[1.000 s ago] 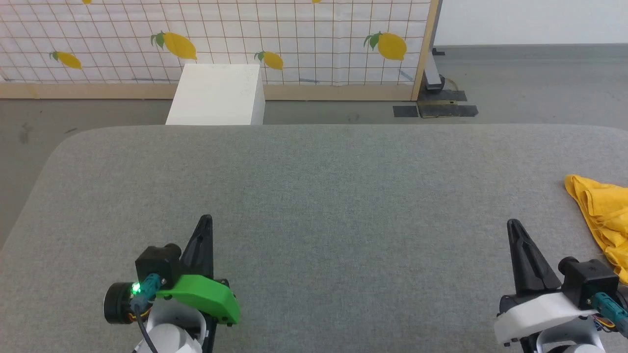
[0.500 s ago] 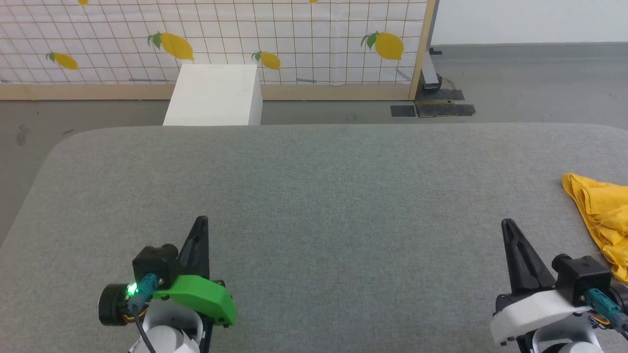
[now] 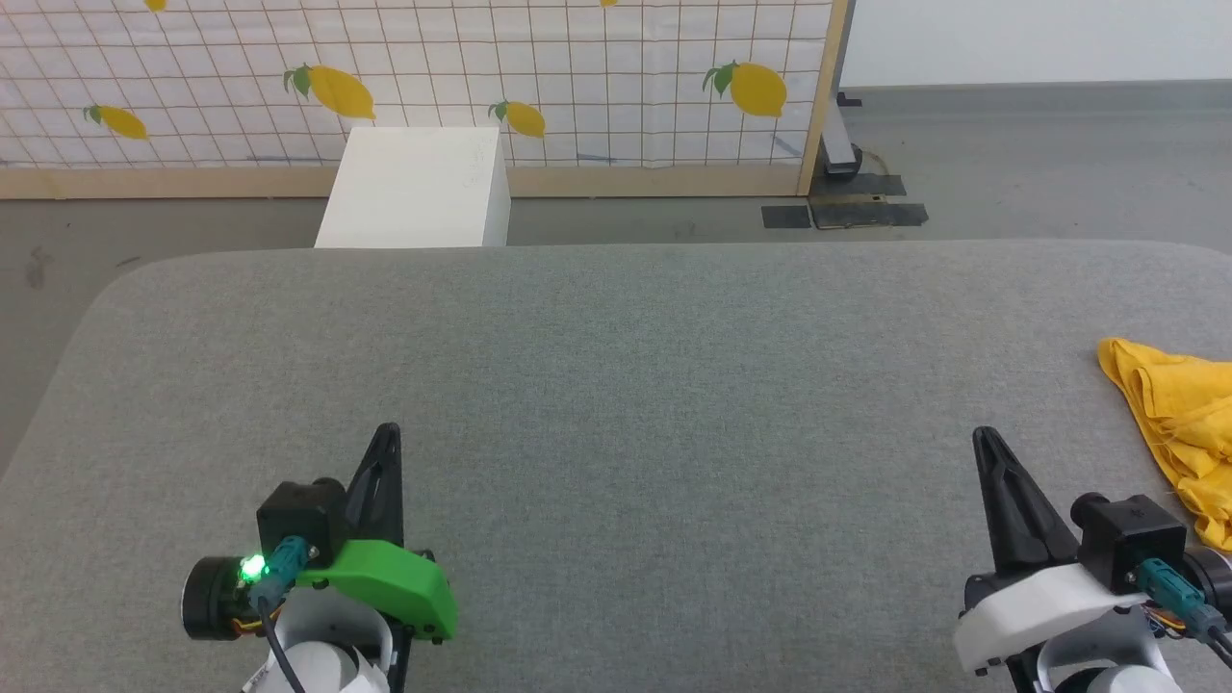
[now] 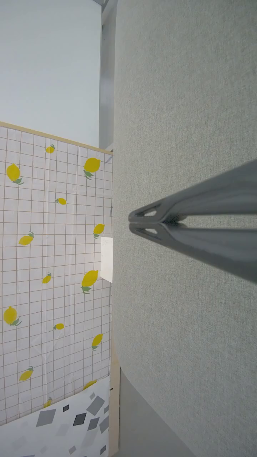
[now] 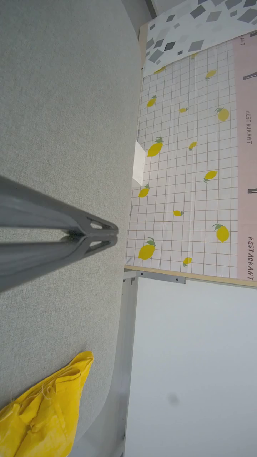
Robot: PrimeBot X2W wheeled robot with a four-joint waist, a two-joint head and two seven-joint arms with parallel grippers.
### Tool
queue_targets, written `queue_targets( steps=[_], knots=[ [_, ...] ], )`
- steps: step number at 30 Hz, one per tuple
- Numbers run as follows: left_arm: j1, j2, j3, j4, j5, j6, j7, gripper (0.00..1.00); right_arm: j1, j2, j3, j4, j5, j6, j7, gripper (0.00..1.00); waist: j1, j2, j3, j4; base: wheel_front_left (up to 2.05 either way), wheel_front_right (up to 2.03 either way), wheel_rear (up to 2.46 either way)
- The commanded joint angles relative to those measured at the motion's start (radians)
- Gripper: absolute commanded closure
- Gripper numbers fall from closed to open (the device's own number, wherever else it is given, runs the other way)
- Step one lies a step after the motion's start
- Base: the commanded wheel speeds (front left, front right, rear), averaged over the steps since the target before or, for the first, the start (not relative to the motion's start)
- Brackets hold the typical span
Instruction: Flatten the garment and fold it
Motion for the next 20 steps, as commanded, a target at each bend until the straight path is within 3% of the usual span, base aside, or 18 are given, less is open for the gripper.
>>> queue_targets(
  steps=[1, 20],
  knots=[
    [0.02, -0.003, 0.004, -0.009, 0.011, 0.006, 0.008, 1.0, -0.016, 0.001, 0.003, 0.004, -0.009, -0.001, 0.007, 1.0, 0.0, 0.0, 0.0, -0.001, 0.0, 0.0, 0.0],
    [0.039, -0.004, 0.02, -0.053, 0.047, 0.015, 0.045, 1.0, -0.025, 0.001, 0.017, 0.006, -0.022, -0.001, 0.031, 1.0, 0.0, 0.0, 0.001, -0.009, 0.0, 0.0, 0.0]
  ],
)
